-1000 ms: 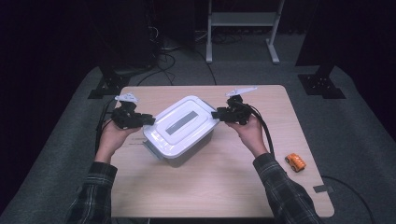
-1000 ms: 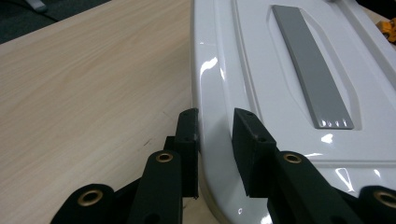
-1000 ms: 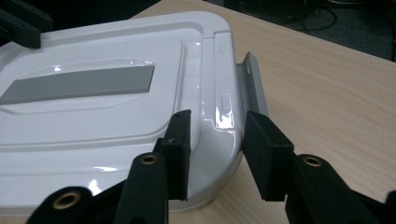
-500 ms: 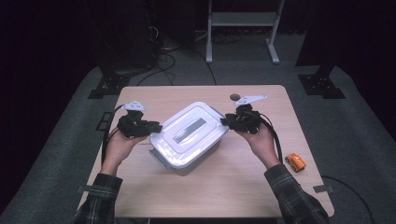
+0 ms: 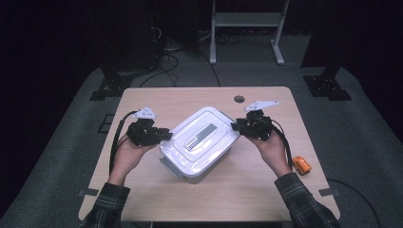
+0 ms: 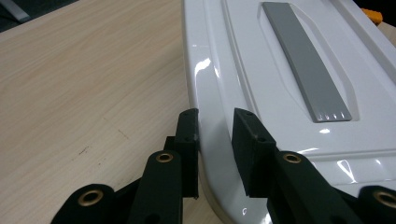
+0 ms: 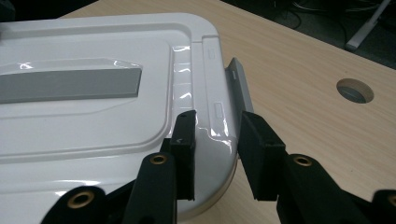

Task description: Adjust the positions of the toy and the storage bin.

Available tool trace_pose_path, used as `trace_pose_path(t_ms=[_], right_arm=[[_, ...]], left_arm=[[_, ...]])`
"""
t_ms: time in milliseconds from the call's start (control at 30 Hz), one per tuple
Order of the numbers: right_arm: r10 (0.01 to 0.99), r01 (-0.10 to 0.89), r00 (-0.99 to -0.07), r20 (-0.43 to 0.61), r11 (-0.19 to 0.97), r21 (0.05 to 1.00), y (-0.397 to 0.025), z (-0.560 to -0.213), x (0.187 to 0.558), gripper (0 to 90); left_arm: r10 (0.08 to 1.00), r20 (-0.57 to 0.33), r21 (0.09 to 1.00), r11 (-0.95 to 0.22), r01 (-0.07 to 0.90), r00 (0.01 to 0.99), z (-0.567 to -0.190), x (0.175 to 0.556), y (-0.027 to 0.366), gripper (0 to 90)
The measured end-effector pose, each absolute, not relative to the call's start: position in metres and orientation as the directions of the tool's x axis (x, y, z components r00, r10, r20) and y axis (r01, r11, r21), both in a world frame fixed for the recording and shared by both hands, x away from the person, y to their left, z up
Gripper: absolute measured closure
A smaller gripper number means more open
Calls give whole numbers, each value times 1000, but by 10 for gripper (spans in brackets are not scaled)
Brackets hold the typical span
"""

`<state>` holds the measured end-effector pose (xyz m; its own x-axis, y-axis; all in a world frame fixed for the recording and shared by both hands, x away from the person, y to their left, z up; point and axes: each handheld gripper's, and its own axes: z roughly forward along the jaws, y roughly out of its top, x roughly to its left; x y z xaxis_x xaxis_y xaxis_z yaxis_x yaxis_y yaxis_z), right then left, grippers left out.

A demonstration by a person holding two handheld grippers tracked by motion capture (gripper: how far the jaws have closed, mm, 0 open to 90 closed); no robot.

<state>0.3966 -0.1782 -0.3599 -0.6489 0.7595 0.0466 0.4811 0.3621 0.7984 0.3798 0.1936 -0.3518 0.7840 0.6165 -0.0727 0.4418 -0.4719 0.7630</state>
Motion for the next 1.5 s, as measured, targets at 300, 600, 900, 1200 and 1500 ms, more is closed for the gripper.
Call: trace_pose_path(t_ms=[300,600,900,1200,1500], right_arm=[[763,481,-644,51,353,802,-183,-357,395,674],[771,480,-636,45,349,805,-193,-354,393,900],[781,481,-622,58,323,815,-201,-357,393,900],[771,480,-632,80,309,821,-194,-359,401,781],[746,501,-654,124,305,810,-191,-359,402,752]], left_arm=[[591,-111,807,-415,420,799,-341,378,197,900],[599,-93,771,-462,438,796,-346,378,195,876],[632,-69,768,-460,445,772,-347,384,198,869],[634,-81,758,-462,460,769,-358,403,189,850],[615,-100,763,-457,457,782,-362,406,180,849]])
